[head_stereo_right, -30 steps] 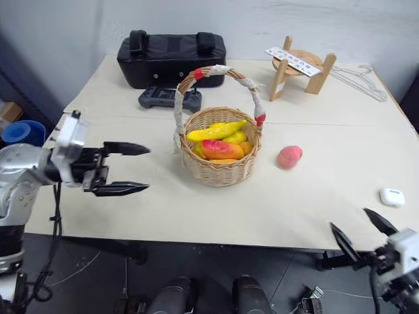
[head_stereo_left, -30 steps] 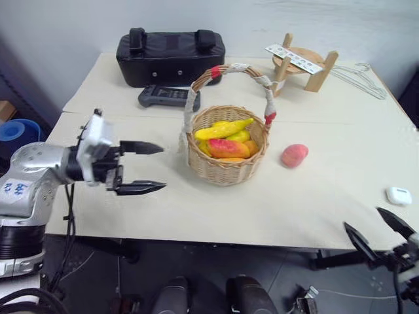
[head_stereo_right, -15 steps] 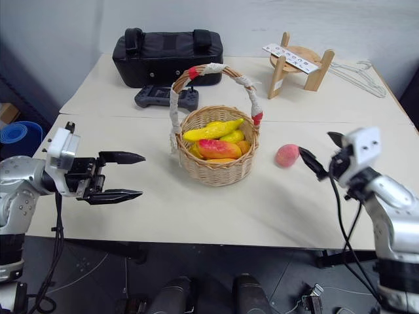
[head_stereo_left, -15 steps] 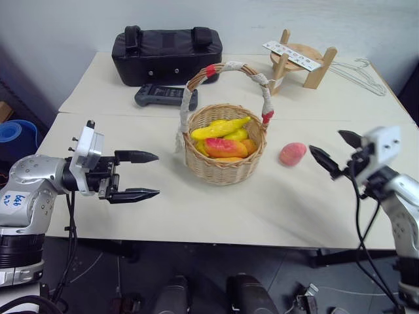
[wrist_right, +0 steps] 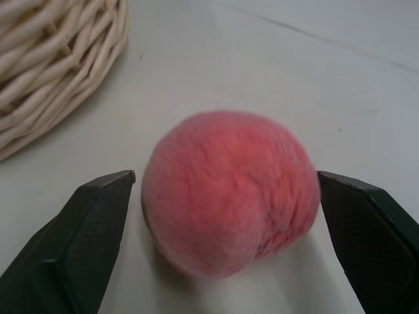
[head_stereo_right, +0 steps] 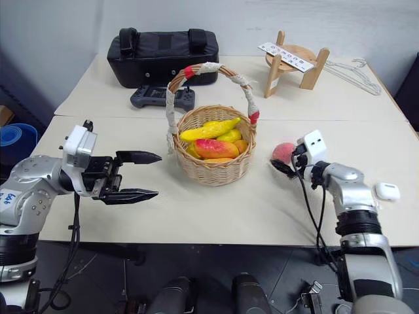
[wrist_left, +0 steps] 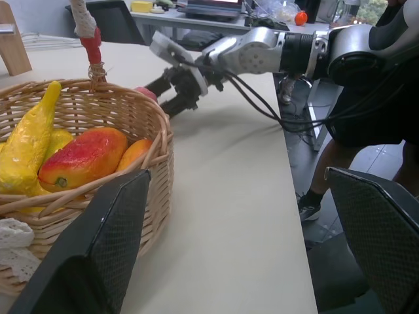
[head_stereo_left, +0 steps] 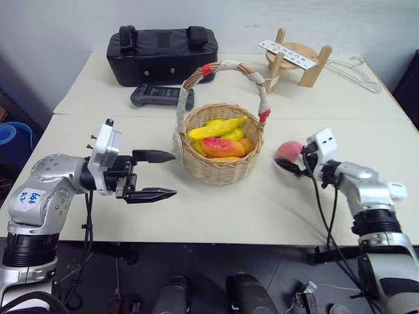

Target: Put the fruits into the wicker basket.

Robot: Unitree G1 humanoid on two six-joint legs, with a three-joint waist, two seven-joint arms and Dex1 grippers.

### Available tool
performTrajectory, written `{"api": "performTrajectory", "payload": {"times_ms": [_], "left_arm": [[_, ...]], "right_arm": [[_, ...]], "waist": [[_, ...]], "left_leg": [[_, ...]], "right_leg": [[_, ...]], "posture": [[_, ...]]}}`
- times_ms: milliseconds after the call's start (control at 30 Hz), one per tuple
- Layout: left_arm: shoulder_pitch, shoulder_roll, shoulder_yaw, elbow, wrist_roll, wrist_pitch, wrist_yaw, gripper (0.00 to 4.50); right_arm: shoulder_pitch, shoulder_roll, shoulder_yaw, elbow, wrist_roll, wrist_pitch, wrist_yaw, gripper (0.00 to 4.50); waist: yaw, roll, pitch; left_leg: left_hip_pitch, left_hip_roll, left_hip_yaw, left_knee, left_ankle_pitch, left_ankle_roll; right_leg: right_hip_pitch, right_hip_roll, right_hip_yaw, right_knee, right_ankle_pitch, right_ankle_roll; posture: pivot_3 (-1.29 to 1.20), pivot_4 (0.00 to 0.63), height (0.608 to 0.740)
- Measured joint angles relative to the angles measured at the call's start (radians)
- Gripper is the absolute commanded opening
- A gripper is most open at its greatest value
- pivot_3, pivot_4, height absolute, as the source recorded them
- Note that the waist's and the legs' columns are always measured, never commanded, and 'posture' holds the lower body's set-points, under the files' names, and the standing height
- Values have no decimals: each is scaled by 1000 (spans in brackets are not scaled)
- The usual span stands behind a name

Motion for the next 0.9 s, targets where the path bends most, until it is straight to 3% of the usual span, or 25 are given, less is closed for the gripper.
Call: {"api": "performTrajectory", "payload": {"times_ms": [33,233,400,533,667,767,900], "left_arm": [[0,0,0,0,0,0,0,4500],[-4,0,0,2,0,-2,1,4500],[1,-3,3,7,1,-12,13,4500],[18,-11,39,24,0,-13,45,4500],[54,-20,79,38,0,-15,84,4500],[69,-40,76,37,0,-23,96,4500],[77,-50,75,35,1,-33,108,4500]], "right_arm": [[-14,4,0,23,-9,-22,2,3600],[-58,11,-19,99,-21,-125,22,2536],[75,-2,-83,-67,26,-153,65,2517],[244,-83,-128,-395,147,10,131,2517],[317,-179,-156,-826,381,352,110,2517],[201,-117,-106,-986,459,488,3,2517],[107,4,-21,-1007,468,564,-112,2517]], "waist": [[1,0,0],[5,0,0],[9,0,0],[6,1,0],[-4,2,1],[-8,2,1],[7,1,1]], "left_leg": [[0,0,0,0,0,0],[0,0,0,0,0,0],[-1,0,-1,0,0,0],[0,0,-1,0,-1,1],[2,2,-1,-1,0,-1],[3,1,-2,-2,-1,-1],[0,1,-3,-2,-1,-1]], "right_leg": [[0,0,0,0,0,0],[0,0,0,0,0,0],[0,0,-1,0,0,0],[0,0,0,0,0,0],[1,0,-1,0,0,0],[1,0,-1,1,0,-1],[0,-1,-2,-1,0,-1]], "posture": [[0,150,740],[0,150,740],[0,150,740],[0,150,740],[0,150,740],[0,150,740],[0,150,740]]}}
